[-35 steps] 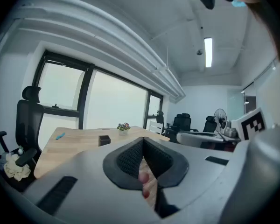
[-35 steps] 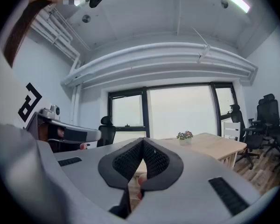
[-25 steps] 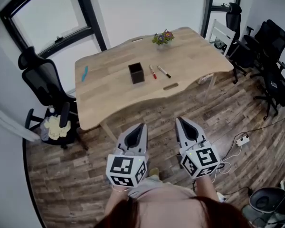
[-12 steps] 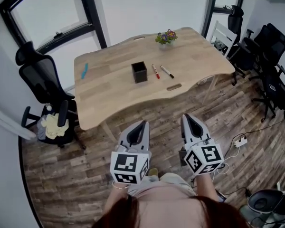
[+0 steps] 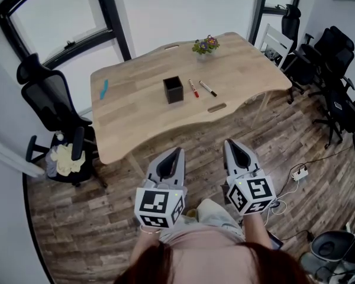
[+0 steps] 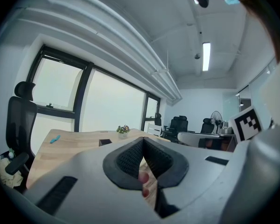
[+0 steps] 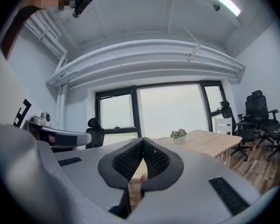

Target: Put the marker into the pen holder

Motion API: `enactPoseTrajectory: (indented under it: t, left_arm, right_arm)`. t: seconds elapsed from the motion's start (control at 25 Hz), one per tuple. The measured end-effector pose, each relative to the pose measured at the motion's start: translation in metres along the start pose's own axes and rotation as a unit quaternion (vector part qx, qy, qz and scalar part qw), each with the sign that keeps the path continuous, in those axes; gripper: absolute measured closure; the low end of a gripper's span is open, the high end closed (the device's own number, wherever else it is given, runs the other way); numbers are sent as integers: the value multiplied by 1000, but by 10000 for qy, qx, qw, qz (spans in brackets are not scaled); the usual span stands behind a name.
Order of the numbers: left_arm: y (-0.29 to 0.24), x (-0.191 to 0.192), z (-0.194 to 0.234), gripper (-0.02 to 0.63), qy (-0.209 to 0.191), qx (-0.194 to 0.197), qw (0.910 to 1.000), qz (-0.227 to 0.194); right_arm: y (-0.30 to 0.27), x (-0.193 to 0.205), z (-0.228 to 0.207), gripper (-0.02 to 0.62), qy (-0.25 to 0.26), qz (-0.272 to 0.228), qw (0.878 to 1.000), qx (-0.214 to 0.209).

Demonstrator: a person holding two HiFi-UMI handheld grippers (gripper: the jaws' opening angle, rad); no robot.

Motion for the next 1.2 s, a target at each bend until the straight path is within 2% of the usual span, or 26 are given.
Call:
enactPoseTrajectory:
  t: [0.68,1.2]
  left_arm:
    - [-45,-3,13,606,26,20,10000,88]
    - [-104,-5,39,606,-213,-211,9991,314]
  right_arm:
    - [-46,2,-26,595,262,40,9996,7]
    - [-110,9,-51,595,308,149,9993,-167]
Point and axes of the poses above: the fingertips, and each gripper's own axes: y backward along the fingers, z to its left, x out of its underside, the point moved 5 cm from there along y, backward along the fingers, and after that the axes turned 1 degree about -x, right-handed, at the moved point
